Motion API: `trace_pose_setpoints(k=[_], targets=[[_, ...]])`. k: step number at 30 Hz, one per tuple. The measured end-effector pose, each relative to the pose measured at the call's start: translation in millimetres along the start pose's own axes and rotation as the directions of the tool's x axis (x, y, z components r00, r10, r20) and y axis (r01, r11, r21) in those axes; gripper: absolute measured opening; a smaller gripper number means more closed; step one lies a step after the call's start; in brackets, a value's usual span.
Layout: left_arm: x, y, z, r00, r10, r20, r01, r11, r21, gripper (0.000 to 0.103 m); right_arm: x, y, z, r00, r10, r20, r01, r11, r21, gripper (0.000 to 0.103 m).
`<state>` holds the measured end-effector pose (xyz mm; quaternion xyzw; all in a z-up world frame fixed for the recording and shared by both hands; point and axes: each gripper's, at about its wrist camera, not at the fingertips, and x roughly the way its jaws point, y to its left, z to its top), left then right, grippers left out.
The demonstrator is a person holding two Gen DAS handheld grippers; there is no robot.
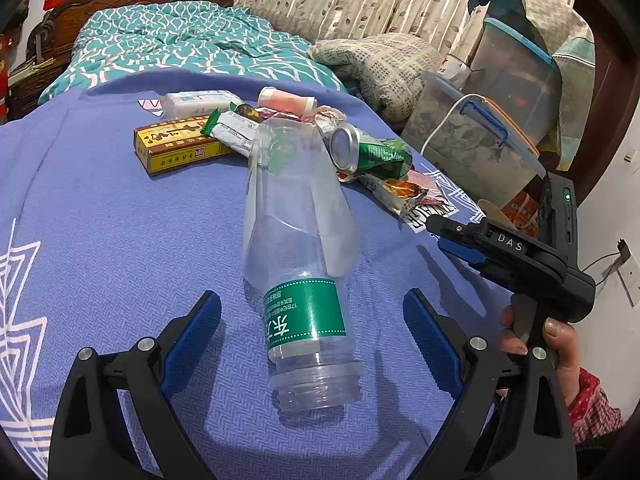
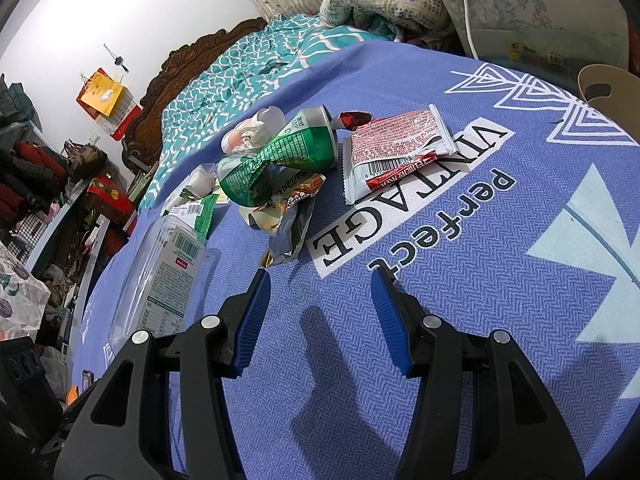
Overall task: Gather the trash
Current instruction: 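Lift the bottle and hold it above the bedspread with the left tool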
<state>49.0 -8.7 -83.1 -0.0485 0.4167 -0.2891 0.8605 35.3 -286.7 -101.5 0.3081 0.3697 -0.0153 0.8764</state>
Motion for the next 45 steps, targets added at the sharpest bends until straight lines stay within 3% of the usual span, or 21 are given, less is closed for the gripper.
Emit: trace_pose_setpoints(k=[45], targets=[[-1.1, -1.9, -0.2, 1.000, -0.018, 0.004, 0.018, 1.000, 0.002, 0.088, -1.4, 2.4, -2.2, 1.000, -0.003, 0.000, 0.003, 1.000, 0.000, 0.055]])
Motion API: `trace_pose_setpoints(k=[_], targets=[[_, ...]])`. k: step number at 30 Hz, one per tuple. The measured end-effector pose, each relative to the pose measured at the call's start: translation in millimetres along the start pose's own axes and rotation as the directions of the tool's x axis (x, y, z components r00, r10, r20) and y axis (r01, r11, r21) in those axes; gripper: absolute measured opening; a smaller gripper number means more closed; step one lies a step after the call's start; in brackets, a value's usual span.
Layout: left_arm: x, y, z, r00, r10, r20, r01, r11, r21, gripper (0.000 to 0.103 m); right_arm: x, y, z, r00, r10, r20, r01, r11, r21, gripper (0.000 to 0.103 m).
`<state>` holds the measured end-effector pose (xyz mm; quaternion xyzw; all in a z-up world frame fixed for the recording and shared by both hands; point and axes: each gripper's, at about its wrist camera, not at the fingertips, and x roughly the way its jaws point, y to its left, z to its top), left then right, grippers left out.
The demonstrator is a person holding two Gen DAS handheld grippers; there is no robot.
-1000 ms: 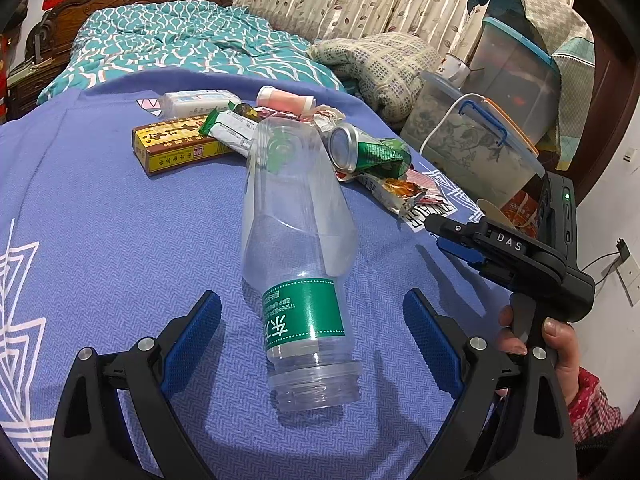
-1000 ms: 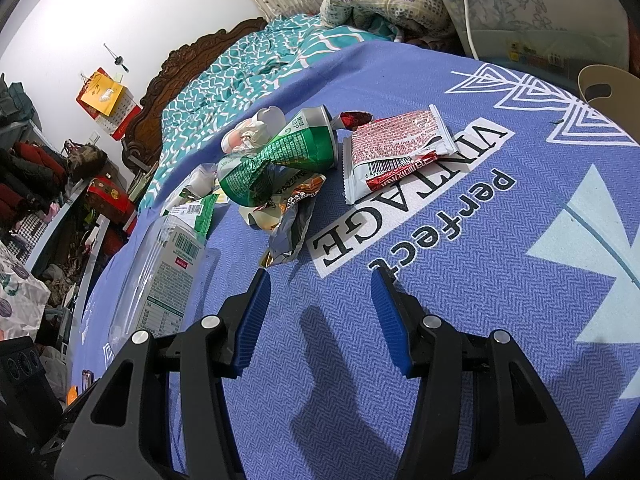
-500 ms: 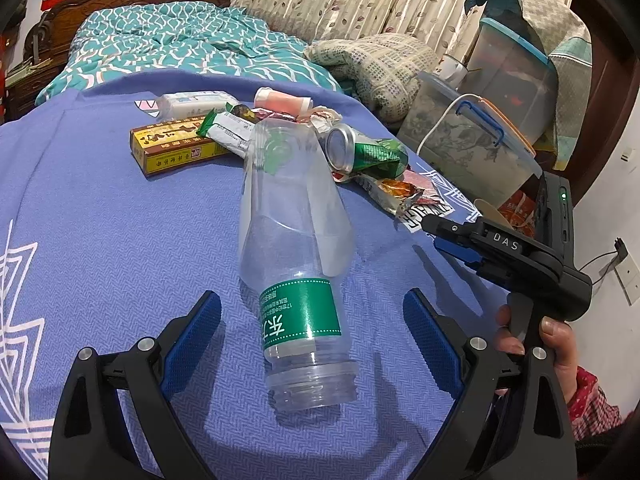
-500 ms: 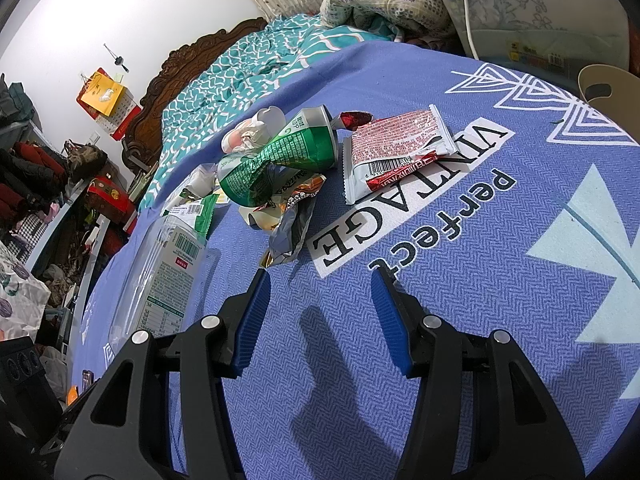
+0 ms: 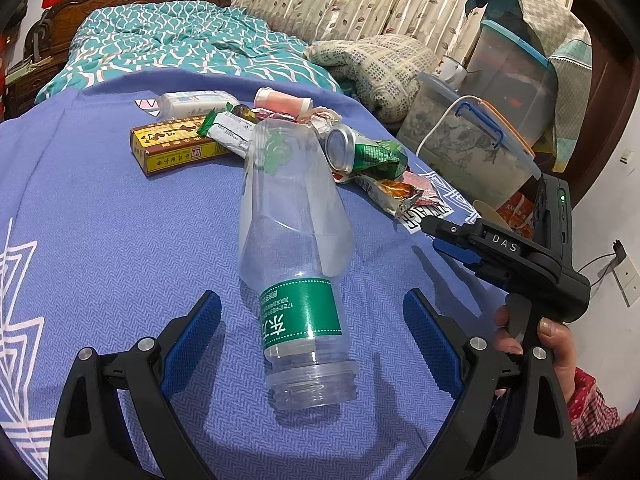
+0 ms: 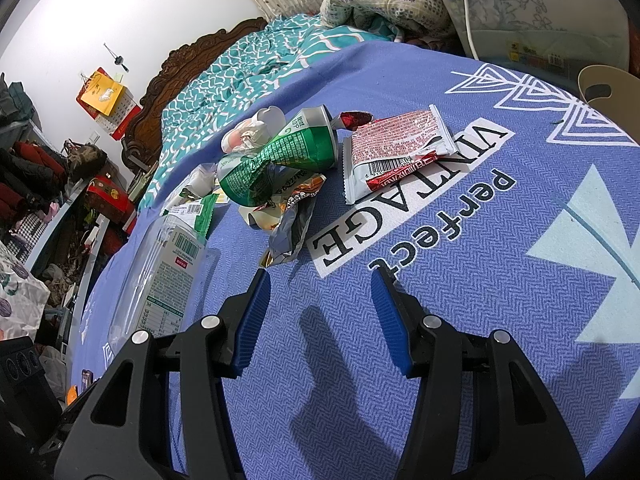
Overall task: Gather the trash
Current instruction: 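Lift the bottle and hold it above the bedspread with the left tool, then grasp the red snack wrapper with the right tool while the left tool holds the bottle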
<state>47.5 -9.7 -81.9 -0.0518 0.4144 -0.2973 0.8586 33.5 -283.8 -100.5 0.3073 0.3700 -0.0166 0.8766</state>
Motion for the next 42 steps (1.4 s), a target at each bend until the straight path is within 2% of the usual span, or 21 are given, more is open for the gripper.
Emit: trace_pose_setpoints(k=[22, 25, 27, 28, 29, 33, 37, 39, 42], targets=[[-1, 2, -1, 1.000, -0.001, 0.000, 0.001, 1.000, 0.001, 0.088, -1, 2, -1, 1.000, -0.005, -0.003, 0.005, 1.000, -0.005, 0.055], [-2, 2, 1, 1.000, -0.008, -0.003, 0.008, 1.000, -0.003, 0.088, -7, -2, 4, 0.999, 0.045, -0.001, -0.045, 0.999, 0.013, 0.055], [-4, 4, 2, 1.000, -0.012, -0.004, 0.012, 1.000, -0.015, 0.090, -14, -5, 12, 0.999, 0.039, 0.022, -0.039, 0.999, 0.001, 0.062], [-5, 5, 4, 1.000, -0.013, -0.004, 0.013, 1.000, -0.016, 0.090, -20, -7, 15, 0.999, 0.040, 0.038, -0.039, 0.999, -0.002, 0.072], [-5, 4, 5, 1.000, -0.013, -0.003, 0.013, 1.000, -0.012, 0.090, -26, -11, 22, 0.997, 0.035, 0.064, -0.034, 0.999, -0.007, 0.075], [-8, -2, 15, 1.000, -0.011, 0.021, 0.011, 1.000, 0.009, 0.092, -41, -24, 51, 0.993, -0.020, 0.117, 0.025, 0.999, -0.039, 0.075], [-3, -3, 29, 1.000, 0.007, 0.028, -0.008, 1.000, 0.008, 0.093, -34, -47, 90, 0.985, -0.108, 0.138, 0.112, 0.993, -0.023, 0.071], [3, -7, 34, 1.000, 0.016, 0.024, -0.016, 1.000, 0.024, 0.093, -20, -64, 108, 0.986, -0.131, 0.104, 0.131, 0.991, 0.010, 0.068], [16, -15, 35, 0.999, 0.037, 0.003, -0.037, 0.998, 0.055, 0.093, 7, -91, 129, 0.997, -0.081, 0.020, 0.079, 0.993, 0.084, 0.067]])
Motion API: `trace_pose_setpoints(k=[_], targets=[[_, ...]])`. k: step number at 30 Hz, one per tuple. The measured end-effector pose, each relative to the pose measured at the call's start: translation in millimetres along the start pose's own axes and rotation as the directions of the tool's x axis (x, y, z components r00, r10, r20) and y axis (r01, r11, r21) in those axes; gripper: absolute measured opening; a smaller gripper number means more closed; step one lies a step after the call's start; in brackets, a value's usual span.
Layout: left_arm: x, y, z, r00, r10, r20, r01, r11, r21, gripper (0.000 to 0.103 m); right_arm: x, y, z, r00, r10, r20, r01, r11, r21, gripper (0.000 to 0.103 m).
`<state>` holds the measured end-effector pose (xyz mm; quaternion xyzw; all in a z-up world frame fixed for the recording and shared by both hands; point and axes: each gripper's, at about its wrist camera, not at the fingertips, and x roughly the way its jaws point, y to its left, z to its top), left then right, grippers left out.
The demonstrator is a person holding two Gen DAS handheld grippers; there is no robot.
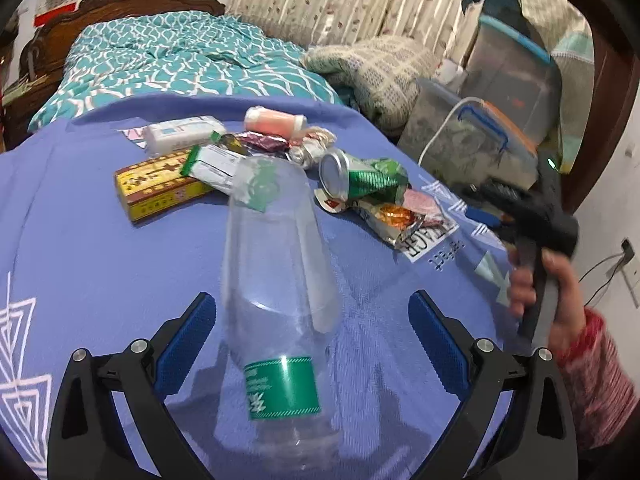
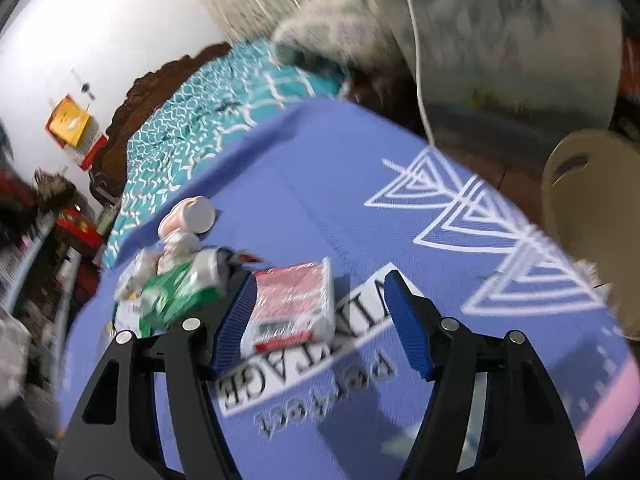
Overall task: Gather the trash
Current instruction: 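Grasp the red snack wrapper with the right tool while the left tool holds the bottle, then lift the wrapper with the right tool while the left tool holds the bottle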
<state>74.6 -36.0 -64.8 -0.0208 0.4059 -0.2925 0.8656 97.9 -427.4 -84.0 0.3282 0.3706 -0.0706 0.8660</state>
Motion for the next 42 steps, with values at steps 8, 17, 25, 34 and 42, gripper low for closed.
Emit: trace_pose_setpoints(k=[8, 17, 25, 34, 42], targets=[[19, 8, -7, 0.999, 0.035, -0.042, -0.036, 0.999, -0.001, 0.093, 30, 8, -3, 0.996, 0.006, -0.088, -0.020, 0.988, -0.152, 0.043], [15, 17, -9, 0.999, 0.039, -0.031, -0.041, 0.998, -0.037, 0.092, -27, -1, -52, 0.989, 0.125, -0.082, -0.132, 0.987, -0.093, 0.014], [12, 18, -9, 1.000, 0.014, -0.017, -0.015, 0.999, -0.041, 0.092, -78, -4, -103, 0.981, 0.194, -0.008, -0.194, 0.980, 0.036, 0.014], [9, 20, -10, 1.000, 0.005, -0.008, -0.005, 0.999, -0.052, 0.092, -64, 16, -138, 0.967, 0.242, -0.078, -0.237, 0.969, 0.066, 0.014], [9, 21, -10, 1.000, -0.001, -0.009, 0.000, 0.998, -0.057, 0.092, -58, 32, -140, 0.963, 0.254, -0.087, -0.251, 0.967, 0.041, 0.014]])
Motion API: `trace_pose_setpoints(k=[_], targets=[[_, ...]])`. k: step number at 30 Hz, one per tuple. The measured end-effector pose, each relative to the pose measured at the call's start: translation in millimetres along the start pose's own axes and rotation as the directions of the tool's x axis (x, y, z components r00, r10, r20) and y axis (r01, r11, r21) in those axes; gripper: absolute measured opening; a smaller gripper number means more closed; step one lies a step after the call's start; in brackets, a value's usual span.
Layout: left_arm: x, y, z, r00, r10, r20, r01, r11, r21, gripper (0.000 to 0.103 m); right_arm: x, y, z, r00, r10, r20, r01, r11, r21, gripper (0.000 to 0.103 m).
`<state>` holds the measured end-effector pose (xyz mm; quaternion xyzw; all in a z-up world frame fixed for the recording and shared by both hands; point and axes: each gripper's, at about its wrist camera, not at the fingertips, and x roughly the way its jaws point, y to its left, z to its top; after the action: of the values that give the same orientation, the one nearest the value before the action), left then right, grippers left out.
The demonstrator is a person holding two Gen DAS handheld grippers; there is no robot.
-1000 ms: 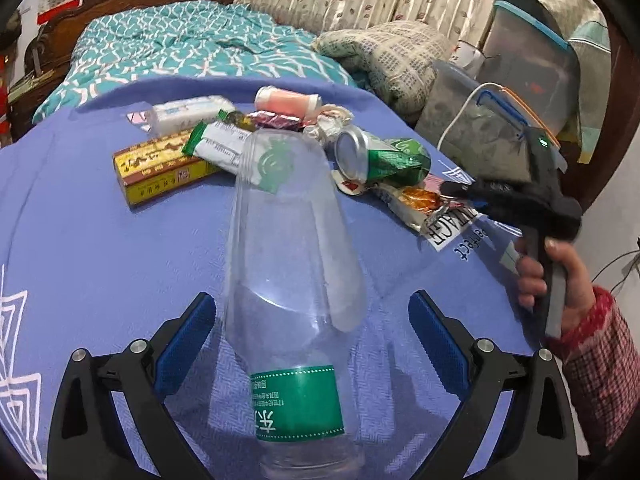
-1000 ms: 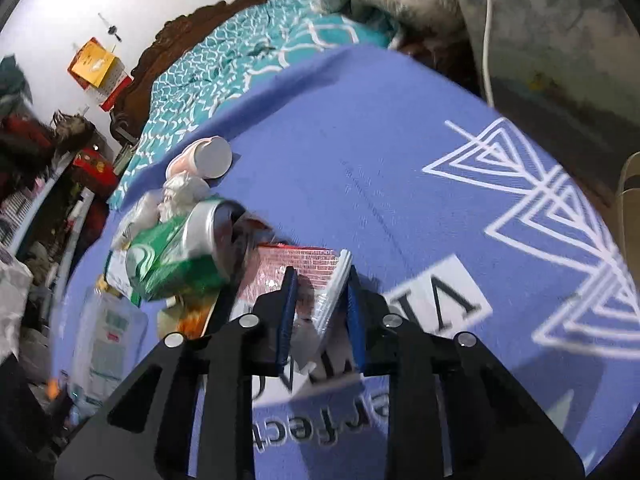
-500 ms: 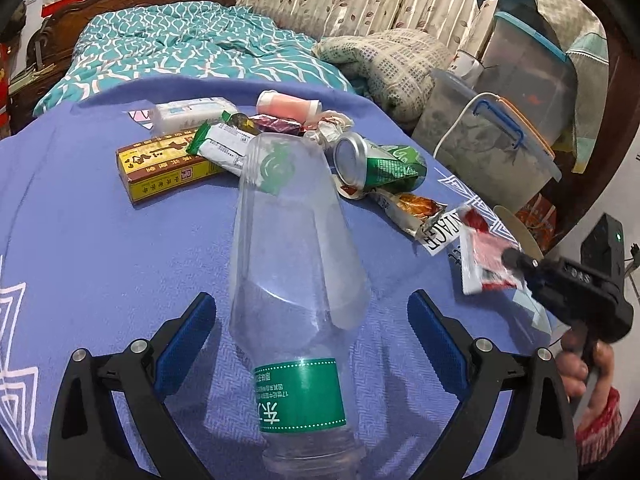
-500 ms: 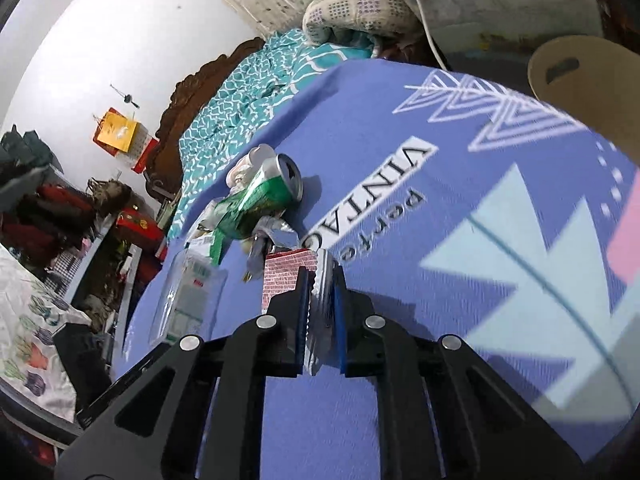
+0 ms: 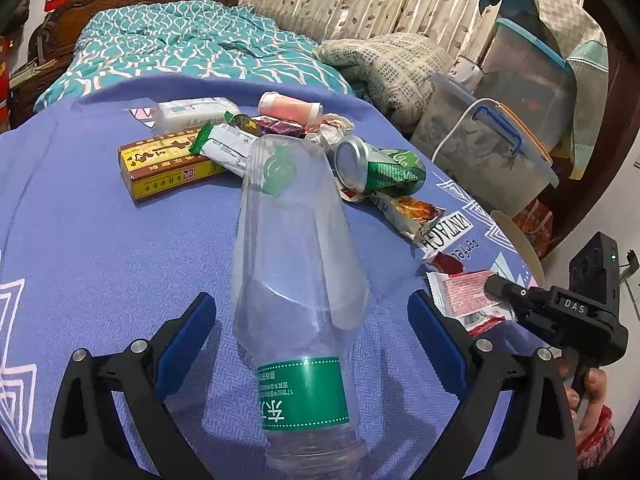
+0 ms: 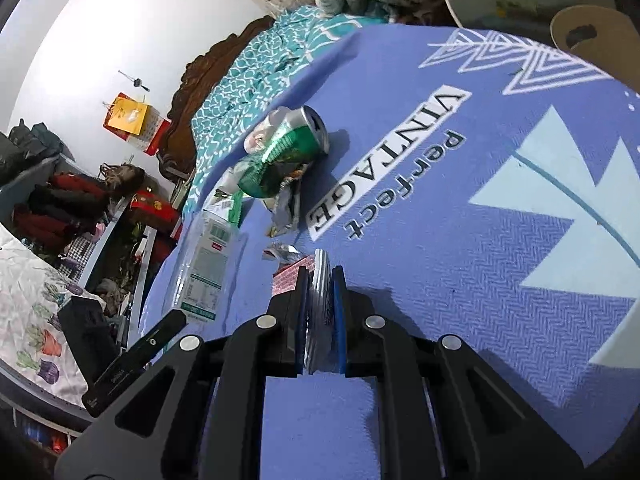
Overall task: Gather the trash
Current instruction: 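Lift the wrapper with the right tool while the left tool holds the bottle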
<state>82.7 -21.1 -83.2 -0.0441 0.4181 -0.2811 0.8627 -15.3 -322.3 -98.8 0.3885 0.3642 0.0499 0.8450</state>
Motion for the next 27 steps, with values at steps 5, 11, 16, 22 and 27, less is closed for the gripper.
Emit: trace_pose_setpoints(k=[5, 11, 16, 22, 27], targets=[[-3, 1, -1, 1.000, -0.020, 0.010, 0.020, 1.000, -0.002, 0.093, 0, 0, 4, 1.000, -0.005, -0.001, 0.005, 1.000, 0.003, 0.014], [-2, 6, 0, 0.999, -0.035, 0.001, 0.035, 0.999, -0.024, 0.093, -1, 4, -1, 1.000, 0.002, 0.000, -0.002, 1.000, -0.009, 0.014], [2, 7, 1, 1.000, -0.020, -0.018, 0.019, 0.999, -0.033, 0.092, -7, 6, 2, 1.000, 0.007, 0.023, -0.006, 0.999, -0.035, 0.014], [13, 0, 1, 0.998, 0.018, -0.054, -0.019, 1.000, -0.001, 0.063, -13, 2, 1, 0.999, 0.021, 0.034, -0.020, 0.999, -0.027, 0.014], [3, -13, -7, 0.998, 0.054, -0.022, -0.052, 0.997, 0.060, 0.062, -16, -1, -5, 0.999, 0.035, 0.026, -0.034, 0.999, -0.029, 0.014]])
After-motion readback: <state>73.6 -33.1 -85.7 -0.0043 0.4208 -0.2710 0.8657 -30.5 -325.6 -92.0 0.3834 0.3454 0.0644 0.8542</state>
